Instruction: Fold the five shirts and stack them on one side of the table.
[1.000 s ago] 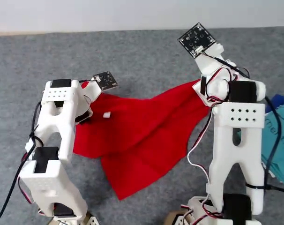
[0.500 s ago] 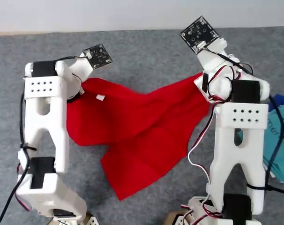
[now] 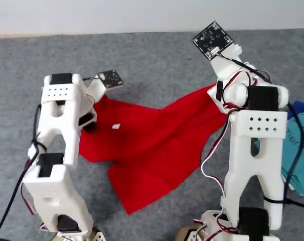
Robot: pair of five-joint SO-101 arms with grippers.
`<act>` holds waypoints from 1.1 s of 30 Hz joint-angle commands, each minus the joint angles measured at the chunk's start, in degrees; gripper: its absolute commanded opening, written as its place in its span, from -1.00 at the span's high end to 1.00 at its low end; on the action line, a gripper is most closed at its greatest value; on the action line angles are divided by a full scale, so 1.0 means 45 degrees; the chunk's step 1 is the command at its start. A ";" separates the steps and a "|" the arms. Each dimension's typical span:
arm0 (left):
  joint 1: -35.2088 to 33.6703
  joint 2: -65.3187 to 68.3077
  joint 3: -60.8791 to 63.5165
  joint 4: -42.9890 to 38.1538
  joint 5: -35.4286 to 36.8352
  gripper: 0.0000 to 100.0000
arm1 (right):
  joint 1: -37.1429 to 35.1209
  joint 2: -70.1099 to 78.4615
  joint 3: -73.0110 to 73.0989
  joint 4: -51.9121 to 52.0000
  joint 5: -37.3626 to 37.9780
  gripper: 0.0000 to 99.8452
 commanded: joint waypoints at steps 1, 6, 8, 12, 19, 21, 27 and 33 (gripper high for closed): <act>-0.0039 0.0078 -0.0068 -0.0742 -0.0098 0.71 | 0.0088 -0.0166 -0.0762 0.0244 -0.0078 0.98; -0.0078 0.0059 -0.0733 -0.0703 -0.0078 0.79 | 0.0088 -0.0166 -0.0762 0.0303 -0.0078 0.98; -0.0098 0.0059 -0.1514 -0.0293 -0.0078 0.91 | 0.0068 -0.0166 -0.0781 0.0303 -0.0078 0.98; -0.0059 0.0059 -0.3624 0.1485 -0.0078 0.99 | 0.0068 -0.0166 -0.1114 0.0303 -0.0137 0.98; -0.0313 -0.0391 -0.8313 0.3399 0.0977 0.99 | 0.0068 -0.0166 -0.2344 0.0322 -0.0137 0.98; -0.0371 -0.0879 -0.9309 0.3399 0.1465 0.99 | 0.0068 -0.0166 -0.2989 0.0322 -0.0137 0.98; -0.0410 -0.2735 -1.1653 0.3360 0.4122 0.99 | 0.0147 -0.0166 -0.5255 0.0322 -0.0137 0.98; -0.0879 -0.4259 -1.3841 0.3360 0.6037 0.99 | 0.0166 -0.0166 -0.8049 0.0322 -0.0098 0.98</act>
